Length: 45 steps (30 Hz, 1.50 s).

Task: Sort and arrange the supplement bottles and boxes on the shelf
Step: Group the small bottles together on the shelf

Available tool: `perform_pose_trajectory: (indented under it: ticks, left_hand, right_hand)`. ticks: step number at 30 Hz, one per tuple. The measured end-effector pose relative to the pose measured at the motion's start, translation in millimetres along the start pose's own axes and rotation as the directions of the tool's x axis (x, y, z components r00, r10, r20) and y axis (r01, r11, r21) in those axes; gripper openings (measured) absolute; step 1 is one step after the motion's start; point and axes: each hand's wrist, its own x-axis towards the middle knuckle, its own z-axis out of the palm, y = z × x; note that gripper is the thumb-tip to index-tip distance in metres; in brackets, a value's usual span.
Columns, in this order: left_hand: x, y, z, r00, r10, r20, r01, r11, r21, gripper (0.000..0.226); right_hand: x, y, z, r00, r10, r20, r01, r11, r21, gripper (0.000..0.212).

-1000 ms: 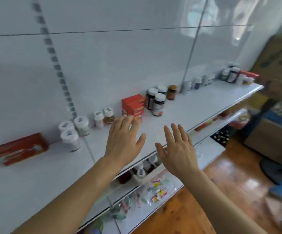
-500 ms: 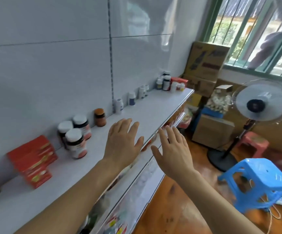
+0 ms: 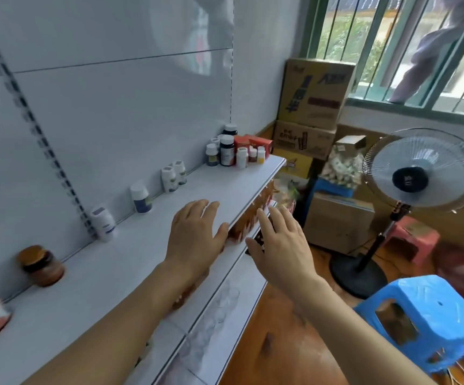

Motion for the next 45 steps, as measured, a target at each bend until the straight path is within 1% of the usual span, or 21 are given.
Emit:
perform_pose_trajectory:
  ticks: [6, 11, 14, 19, 22, 29, 32, 35, 38, 41, 43, 45]
  left_hand:
    - [82, 36, 41, 0.995, -0.097, -0.013, 0.097, 0.995, -0.002, 0.056]
    - [146, 39, 72, 0.987, -0.155, -0.030, 0.156, 0.988, 0.013, 0.053]
    - [192, 34, 98, 0.983, -0.179, -0.031, 0.179, 0.984, 0.011, 0.057]
    - [269, 28, 146, 0.978, -0.207, -0.035, 0.206, 0.978, -0.034, 0.055]
    - [307, 22, 169, 0.979, -0.200, -0.028, 0.200, 0.980, -0.022, 0.055]
    - [351, 9, 212, 0.961, -0.276, 0.004, 0.276, 0.961, 0.000, 0.054]
    - [362, 10, 227, 0.934, -0.358, 0.009, 0.358, 0.934, -0.001, 0.053]
    - [368, 19, 237, 0.906, -0.422, -0.026, 0.422, 0.906, 0.004, 0.049]
    - [375, 27, 245, 0.875, -0.476, -0.083, 0.477, 0.879, -0.010, 0.039]
    - [382, 35, 250, 0.824, -0.557, -0.106, 0.555, 0.830, -0.049, 0.030]
    - [385, 39, 251, 0.785, -0.609, -0.114, 0.605, 0.793, -0.069, 0.027]
    - [384, 41, 250, 0.759, -0.641, -0.115, 0.629, 0.767, -0.124, 0.026]
  right_hand:
    - [95, 84, 5, 0.996, -0.082, 0.019, 0.081, 0.997, 0.016, 0.065]
    - [172, 124, 26, 0.987, -0.154, 0.040, 0.153, 0.988, 0.022, 0.066]
    - [224, 147, 48, 0.986, -0.156, 0.064, 0.155, 0.988, 0.018, 0.068]
    - [303, 184, 80, 0.980, -0.174, 0.098, 0.175, 0.985, 0.006, 0.068]
    - [349, 201, 94, 0.977, -0.188, 0.099, 0.190, 0.982, -0.011, 0.065]
    - [423, 221, 139, 0.948, -0.266, 0.173, 0.263, 0.964, 0.043, 0.056]
    - [445, 229, 160, 0.918, -0.341, 0.201, 0.333, 0.940, 0.078, 0.043]
    - [455, 238, 176, 0.892, -0.423, 0.163, 0.405, 0.905, 0.132, 0.026]
    - [462, 246, 187, 0.870, -0.480, 0.113, 0.457, 0.871, 0.180, 0.015]
    - [466, 249, 196, 0.853, -0.518, 0.059, 0.497, 0.842, 0.209, 0.019]
    - [468, 250, 199, 0.836, -0.548, 0.027, 0.529, 0.818, 0.227, 0.022]
    - [474, 251, 202, 0.815, -0.579, -0.013, 0.564, 0.788, 0.247, 0.025]
